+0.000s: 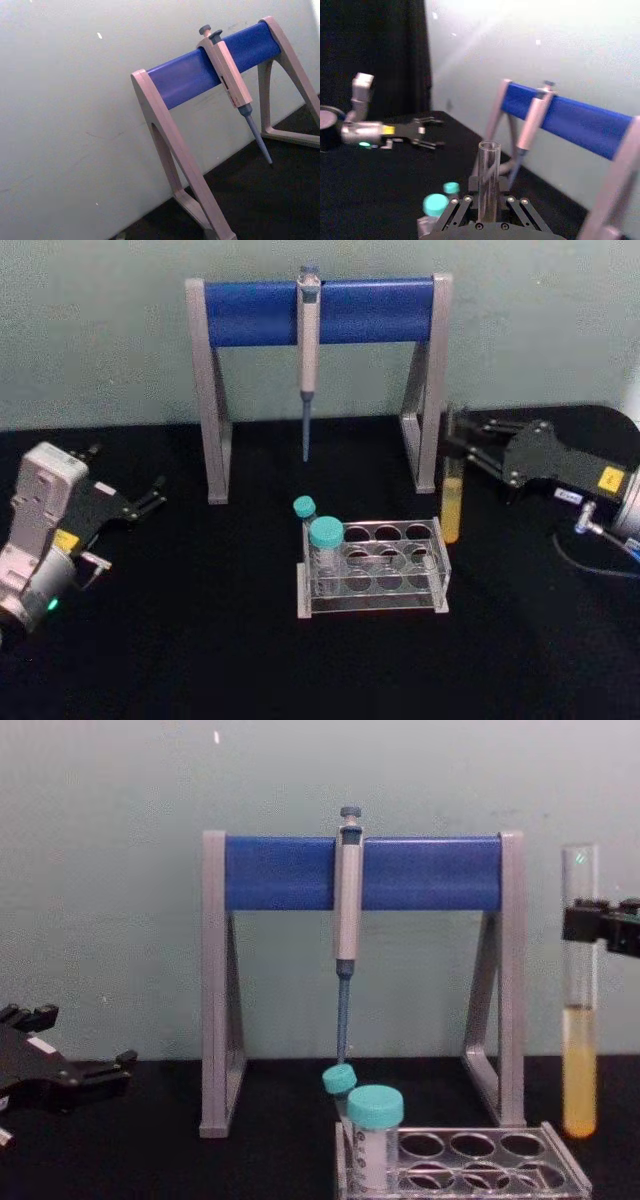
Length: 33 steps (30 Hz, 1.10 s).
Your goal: Pick up the test tube from the test tube rack, shake it, then place it back into the test tube rack.
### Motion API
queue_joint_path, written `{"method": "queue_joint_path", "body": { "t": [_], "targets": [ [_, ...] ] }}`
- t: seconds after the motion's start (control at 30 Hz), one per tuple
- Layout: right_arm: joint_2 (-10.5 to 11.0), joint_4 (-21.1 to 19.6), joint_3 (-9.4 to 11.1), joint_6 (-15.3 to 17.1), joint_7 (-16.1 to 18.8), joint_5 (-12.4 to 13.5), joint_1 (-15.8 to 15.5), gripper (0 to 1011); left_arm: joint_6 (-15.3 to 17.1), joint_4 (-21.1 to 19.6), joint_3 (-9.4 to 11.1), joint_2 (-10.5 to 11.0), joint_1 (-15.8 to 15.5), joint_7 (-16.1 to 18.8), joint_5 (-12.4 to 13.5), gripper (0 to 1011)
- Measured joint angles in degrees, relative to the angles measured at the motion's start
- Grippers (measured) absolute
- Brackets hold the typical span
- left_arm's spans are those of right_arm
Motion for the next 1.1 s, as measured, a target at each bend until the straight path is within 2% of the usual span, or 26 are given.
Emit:
{"method": "queue_joint_path", "body": {
  "t": [0.2, 0.33, 0.53, 0.83, 1.1],
  "targets": [
    [-0.1, 0.5, 0.5, -1.3, -3.9, -3.2, 0.7, 228, 0.0, 0.0, 0.0, 0.0, 0.0, 0.0, 0.0, 1002],
    [-1.8, 1.7, 0.1, -1.8, -5.5, -5.5, 2.3, 228, 0.0, 0.0, 0.0, 0.0, 0.0, 0.0, 0.0, 1001],
    [-4.7, 3.7, -1.1, -1.8, -6.1, -7.5, 4.9, 228, 0.0, 0.0, 0.0, 0.0, 0.0, 0.0, 0.0, 1001],
    [-7.4, 4.5, -2.3, -2.0, -4.7, -7.5, 6.2, 228, 0.0, 0.0, 0.0, 0.0, 0.0, 0.0, 0.0, 1001],
    [-7.8, 3.7, -2.9, -2.3, -1.4, -4.2, 5.8, 228, 0.0, 0.0, 0.0, 0.0, 0.0, 0.0, 0.0, 1001]
  ]
}}
